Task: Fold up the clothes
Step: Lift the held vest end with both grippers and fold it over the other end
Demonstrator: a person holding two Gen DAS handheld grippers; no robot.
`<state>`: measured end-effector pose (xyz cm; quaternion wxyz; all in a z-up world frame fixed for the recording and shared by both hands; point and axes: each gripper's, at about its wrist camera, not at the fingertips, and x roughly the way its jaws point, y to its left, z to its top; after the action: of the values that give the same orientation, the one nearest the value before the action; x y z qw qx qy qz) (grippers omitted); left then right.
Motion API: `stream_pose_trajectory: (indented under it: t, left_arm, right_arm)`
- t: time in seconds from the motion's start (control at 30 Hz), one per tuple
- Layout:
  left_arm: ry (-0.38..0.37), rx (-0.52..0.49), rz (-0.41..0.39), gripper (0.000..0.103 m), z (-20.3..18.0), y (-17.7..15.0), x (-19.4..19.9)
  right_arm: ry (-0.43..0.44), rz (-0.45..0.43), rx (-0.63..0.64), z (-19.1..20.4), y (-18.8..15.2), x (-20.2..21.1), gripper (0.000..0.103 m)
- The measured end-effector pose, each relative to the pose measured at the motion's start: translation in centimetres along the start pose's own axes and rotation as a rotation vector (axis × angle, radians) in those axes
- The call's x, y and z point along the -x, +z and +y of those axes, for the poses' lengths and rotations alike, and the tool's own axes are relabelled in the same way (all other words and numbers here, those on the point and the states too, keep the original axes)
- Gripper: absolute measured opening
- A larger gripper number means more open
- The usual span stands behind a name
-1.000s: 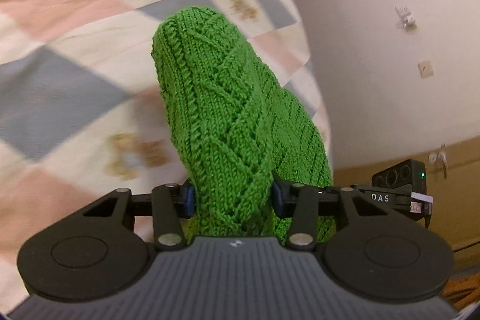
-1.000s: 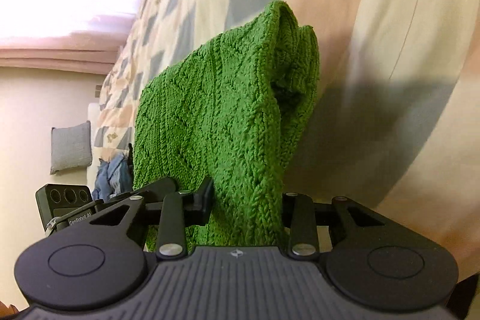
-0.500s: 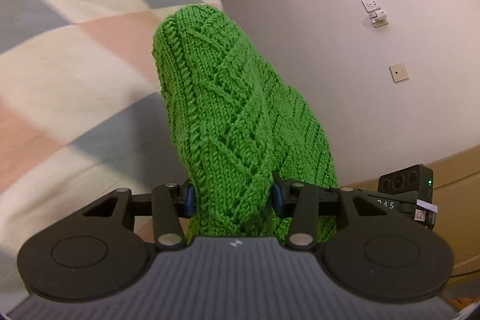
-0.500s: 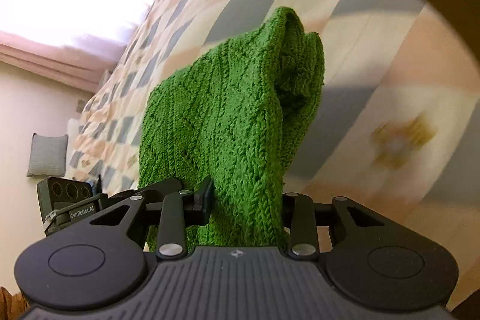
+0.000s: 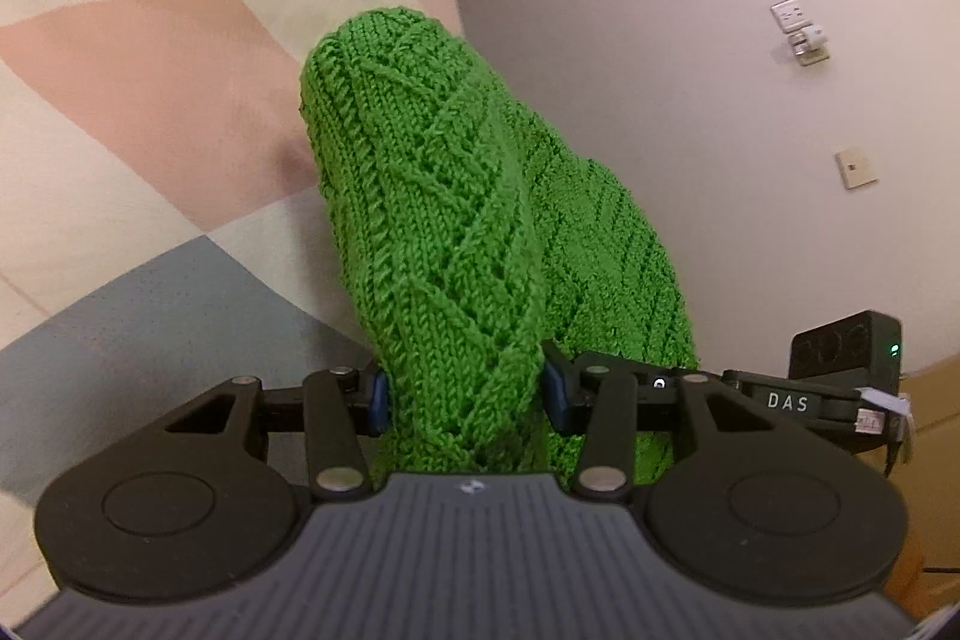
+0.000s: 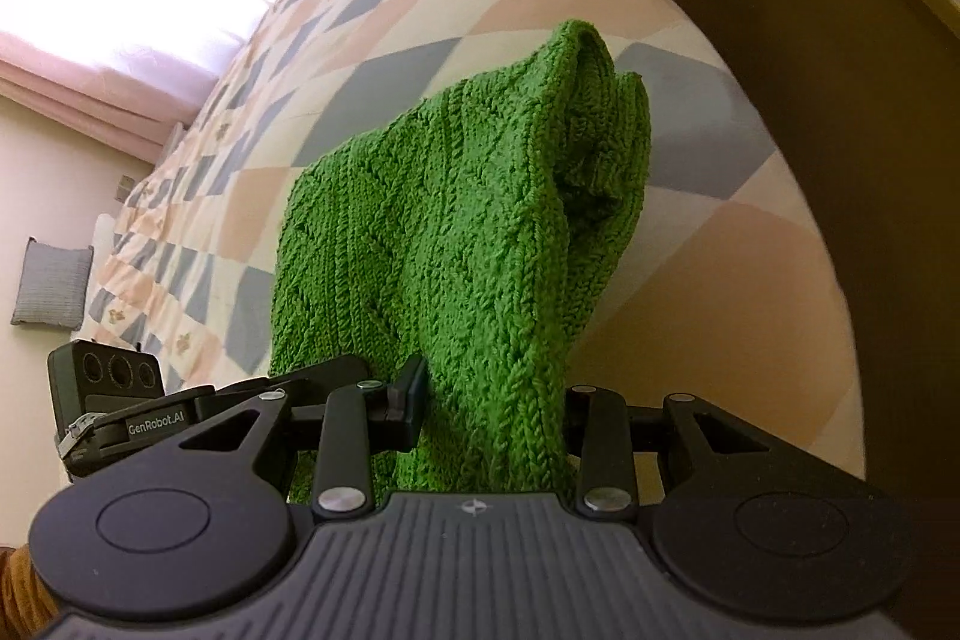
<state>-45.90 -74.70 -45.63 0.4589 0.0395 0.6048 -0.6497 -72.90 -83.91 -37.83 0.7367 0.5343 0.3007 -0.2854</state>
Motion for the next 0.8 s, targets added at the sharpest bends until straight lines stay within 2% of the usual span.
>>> stream_pose_trajectory:
  t: [0.1, 0.13, 0.17, 0.2, 0.27, 0.33, 0.37, 0.5, 0.57, 0.63, 0.67, 0.7, 0.8]
  left_arm:
    - [0.067, 0.005, 0.009, 0.045, 1.5, -0.4, -1.6]
    - [0.068, 0.005, 0.017, 0.046, 1.8, -0.3, -1.7]
    - [0.065, 0.004, 0.024, 0.046, 2.0, -0.3, -1.7]
    - [0.07, -0.009, 0.034, 0.047, 1.9, -0.1, -1.5]
    - [0.084, -0.053, 0.055, 0.047, 1.3, 0.3, -0.8]
    - [0.109, -0.116, 0.059, 0.045, 0.6, 0.9, 0.7]
    - [0.124, -0.155, 0.056, 0.044, 0.1, 1.3, 1.5]
    - [0.183, -0.369, -0.036, 0.036, -3.0, 3.2, 4.6]
    - [0.192, -0.467, -0.069, 0.035, -4.3, 4.6, 4.6]
    - [0.196, -0.56, -0.09, 0.033, -5.5, 5.8, 3.8]
    - [0.201, -0.606, -0.08, 0.029, -5.8, 6.1, 2.7]
    - [0.208, -0.652, -0.067, 0.026, -6.0, 6.5, 1.6]
    - [0.236, -0.749, 0.012, 0.018, -4.9, 6.2, -1.6]
  right_arm:
    - [-0.016, 0.016, 0.006, -1.8, 0.5, -1.6, 0.035]
    - [-0.025, 0.018, 0.004, -2.6, 0.5, -2.3, 0.035]
    - [-0.043, 0.015, -0.01, -3.4, 0.3, -3.0, 0.038]
    - [-0.059, 0.012, -0.027, -4.2, 0.1, -3.6, 0.046]
    - [-0.061, -0.02, -0.088, -5.0, -0.5, -3.9, 0.051]
    - [-0.085, -0.096, -0.135, -5.0, -1.5, -3.0, 0.059]
    - [-0.115, -0.139, -0.155, -4.9, -1.9, -2.4, 0.067]
    - [-0.342, -0.351, -0.2, -3.2, -5.0, 2.0, 0.068]
    - [-0.413, -0.452, -0.183, -1.6, -7.1, 3.9, 0.065]
    - [-0.44, -0.499, -0.144, 0.4, -9.3, 4.3, 0.051]
    - [-0.427, -0.508, -0.125, 1.3, -10.4, 4.0, 0.042]
    - [-0.423, -0.509, -0.108, 2.2, -11.3, 3.4, 0.037]
    - [-0.448, -0.506, -0.055, 4.4, -14.2, 1.0, 0.034]
